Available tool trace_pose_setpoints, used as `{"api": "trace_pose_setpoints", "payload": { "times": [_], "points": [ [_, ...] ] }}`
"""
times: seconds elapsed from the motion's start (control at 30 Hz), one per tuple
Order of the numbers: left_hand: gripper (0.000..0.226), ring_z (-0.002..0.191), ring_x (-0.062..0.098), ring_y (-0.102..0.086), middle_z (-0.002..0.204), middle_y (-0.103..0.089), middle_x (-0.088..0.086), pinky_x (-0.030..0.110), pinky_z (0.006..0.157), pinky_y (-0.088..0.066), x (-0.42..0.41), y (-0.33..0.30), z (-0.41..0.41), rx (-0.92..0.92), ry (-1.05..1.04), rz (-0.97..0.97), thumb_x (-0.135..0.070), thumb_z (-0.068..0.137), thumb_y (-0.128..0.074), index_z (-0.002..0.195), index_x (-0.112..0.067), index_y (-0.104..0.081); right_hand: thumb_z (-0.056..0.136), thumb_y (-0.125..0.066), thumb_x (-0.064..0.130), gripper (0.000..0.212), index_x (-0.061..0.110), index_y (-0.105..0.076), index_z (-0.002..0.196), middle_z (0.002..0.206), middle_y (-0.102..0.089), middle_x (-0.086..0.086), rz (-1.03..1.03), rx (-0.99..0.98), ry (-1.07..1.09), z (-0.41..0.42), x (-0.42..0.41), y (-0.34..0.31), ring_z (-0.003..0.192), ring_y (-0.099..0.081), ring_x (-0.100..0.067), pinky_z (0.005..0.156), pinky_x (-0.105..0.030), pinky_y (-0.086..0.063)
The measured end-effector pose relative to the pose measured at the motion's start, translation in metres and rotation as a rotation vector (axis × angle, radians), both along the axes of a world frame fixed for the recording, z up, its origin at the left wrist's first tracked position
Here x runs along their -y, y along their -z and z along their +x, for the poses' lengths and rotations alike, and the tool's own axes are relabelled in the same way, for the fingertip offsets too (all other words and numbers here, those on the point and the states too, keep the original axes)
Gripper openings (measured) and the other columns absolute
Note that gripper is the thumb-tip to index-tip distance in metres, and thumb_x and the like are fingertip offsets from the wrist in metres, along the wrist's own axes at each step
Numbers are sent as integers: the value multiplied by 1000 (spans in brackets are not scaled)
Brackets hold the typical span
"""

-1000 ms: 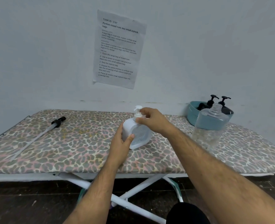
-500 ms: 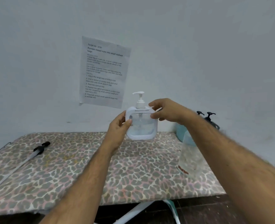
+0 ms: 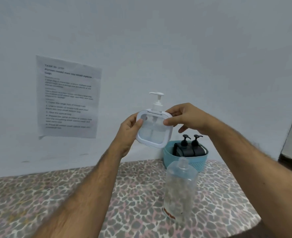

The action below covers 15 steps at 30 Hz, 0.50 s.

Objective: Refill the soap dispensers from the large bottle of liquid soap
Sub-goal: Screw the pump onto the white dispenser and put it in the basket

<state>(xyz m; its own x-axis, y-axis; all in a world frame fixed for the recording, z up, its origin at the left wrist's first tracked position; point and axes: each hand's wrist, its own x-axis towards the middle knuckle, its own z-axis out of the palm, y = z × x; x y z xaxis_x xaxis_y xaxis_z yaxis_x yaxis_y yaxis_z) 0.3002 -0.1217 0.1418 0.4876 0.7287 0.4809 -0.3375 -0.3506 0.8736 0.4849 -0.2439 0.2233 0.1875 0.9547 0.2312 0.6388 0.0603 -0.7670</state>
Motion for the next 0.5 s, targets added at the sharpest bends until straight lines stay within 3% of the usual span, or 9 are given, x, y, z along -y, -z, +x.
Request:
{"api": "trace_pose_setpoints", "payload": {
  "times": [0.13, 0.23, 0.4, 0.5],
  "points": [
    [23, 101, 9, -67, 107, -72, -14, 32, 89, -56, -18, 12, 42, -49, -28, -18, -18, 102, -52, 112, -34, -65, 75, -83, 23, 28, 16, -73, 101, 97, -73, -10, 55, -27, 104, 29, -9, 23, 80, -65, -16, 66, -36, -53],
    [22, 97, 8, -69, 103, -73, -13, 33, 88, -57, -33, 23, 70, -82, -63, -4, -14, 100, -56, 110, -29, -68, 72, -86, 25, 29, 18, -73, 97, 90, -72, -5, 84, -39, 202, 47, -20, 41, 74, -64, -17, 64, -35, -52],
    [13, 96, 17, -71, 98, -75, -3, 39, 84, -60, -60, 41, 110, -143, -177, -68, -12, 93, -66, 100, -20, -73, 70, -85, 35, 34, 26, -72, 99, 89, -71, 10, 105, 71, 370, 66, -39, 74, 78, -65, -8, 59, -23, -48],
    [1, 91, 23, -71, 90, -74, 1, 40, 78, -61, -73, 51, 129, -188, -257, -95, -18, 88, -73, 89, -18, -72, 70, -83, 40, 36, 26, -72, 101, 89, -71, 13, 108, 151, 464, 71, -48, 89, 81, -65, -7, 67, -26, -51]
  ]
}}
